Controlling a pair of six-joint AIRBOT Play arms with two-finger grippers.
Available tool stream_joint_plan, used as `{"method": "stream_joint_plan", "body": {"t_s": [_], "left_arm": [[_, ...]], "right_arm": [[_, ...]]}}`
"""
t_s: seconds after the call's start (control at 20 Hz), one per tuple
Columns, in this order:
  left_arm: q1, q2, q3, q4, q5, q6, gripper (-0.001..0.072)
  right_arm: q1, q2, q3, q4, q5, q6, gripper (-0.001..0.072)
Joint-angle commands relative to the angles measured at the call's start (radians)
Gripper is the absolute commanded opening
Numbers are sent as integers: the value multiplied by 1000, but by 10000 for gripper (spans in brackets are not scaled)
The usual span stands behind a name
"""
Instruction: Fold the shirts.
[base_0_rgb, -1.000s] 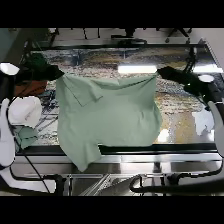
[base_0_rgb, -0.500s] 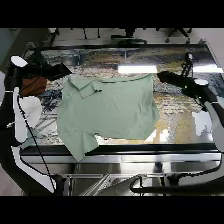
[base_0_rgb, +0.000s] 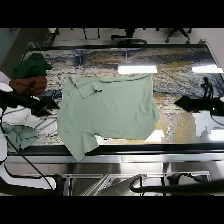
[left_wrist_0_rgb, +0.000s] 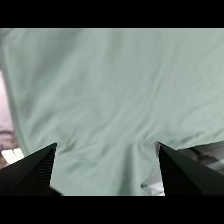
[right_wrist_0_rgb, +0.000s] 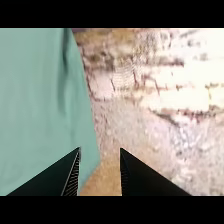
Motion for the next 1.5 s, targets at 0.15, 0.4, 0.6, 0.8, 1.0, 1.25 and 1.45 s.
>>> {"method": "stream_joint_plan", "body": {"t_s": [0.15,0.4,0.6,0.8,1.0,1.25,1.45], "left_arm": [[129,130,-400,39,124,54,688],[56,130,-510,-60,323,125,688],[3,130,-486,-108,386,141,685],[-26,129,-459,-108,391,152,529],[-24,130,-425,-108,361,174,14],[-26,233,-235,-161,214,174,11],[-42,435,22,-497,155,182,11]], "right_arm": [[71,23,-268,-35,11,62,293],[256,-77,-275,7,-64,62,292],[323,-145,-274,18,-82,62,291],[325,-124,-261,16,-79,59,26],[274,-40,-208,13,-12,64,19],[44,171,-92,68,159,66,18],[-51,324,154,427,196,-97,18]]}}
